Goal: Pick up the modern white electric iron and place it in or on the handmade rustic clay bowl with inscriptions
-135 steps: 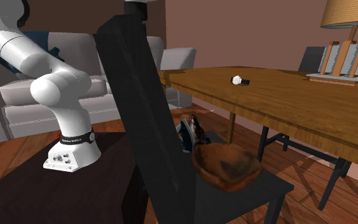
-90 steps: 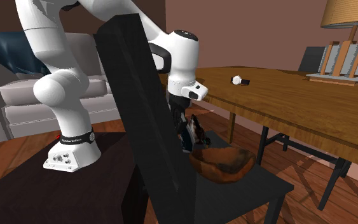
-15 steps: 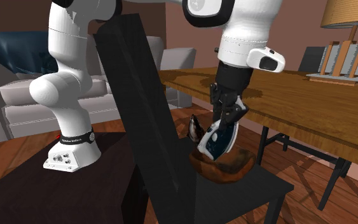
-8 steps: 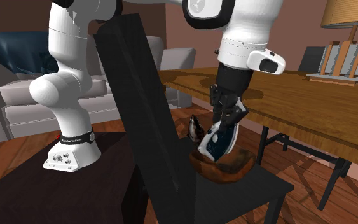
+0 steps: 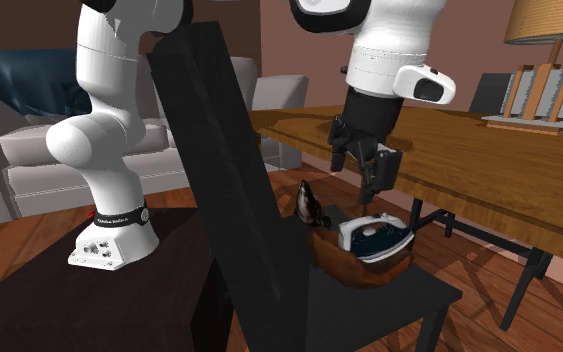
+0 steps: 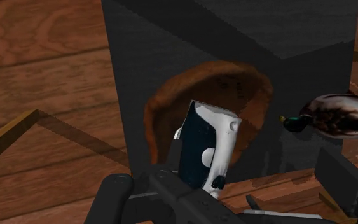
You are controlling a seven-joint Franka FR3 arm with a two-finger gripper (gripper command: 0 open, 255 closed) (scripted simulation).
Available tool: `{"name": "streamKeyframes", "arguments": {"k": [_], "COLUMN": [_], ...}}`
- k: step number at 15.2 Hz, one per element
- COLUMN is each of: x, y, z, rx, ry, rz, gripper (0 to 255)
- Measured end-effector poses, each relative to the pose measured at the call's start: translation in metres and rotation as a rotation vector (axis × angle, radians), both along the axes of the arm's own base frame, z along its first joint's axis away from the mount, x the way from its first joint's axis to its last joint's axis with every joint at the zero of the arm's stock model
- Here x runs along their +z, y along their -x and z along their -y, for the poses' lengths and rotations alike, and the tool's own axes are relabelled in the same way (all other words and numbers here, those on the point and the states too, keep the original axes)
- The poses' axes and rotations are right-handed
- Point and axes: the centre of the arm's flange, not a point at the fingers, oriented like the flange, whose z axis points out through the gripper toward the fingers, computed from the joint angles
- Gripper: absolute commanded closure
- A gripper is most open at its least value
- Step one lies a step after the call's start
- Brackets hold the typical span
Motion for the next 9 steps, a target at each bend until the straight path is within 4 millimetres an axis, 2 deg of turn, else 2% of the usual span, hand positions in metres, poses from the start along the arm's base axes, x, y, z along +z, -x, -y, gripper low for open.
{"name": "streamKeyframes", "arguments": {"k": [3, 9], "x": [0.028, 0.034], "y": [-0.002, -0.002], "z": [0.008, 0.008], "rx": [0.000, 0.000], "ry": [0.000, 0.000], "rz": [0.001, 0.000], "gripper": [0, 0]}}
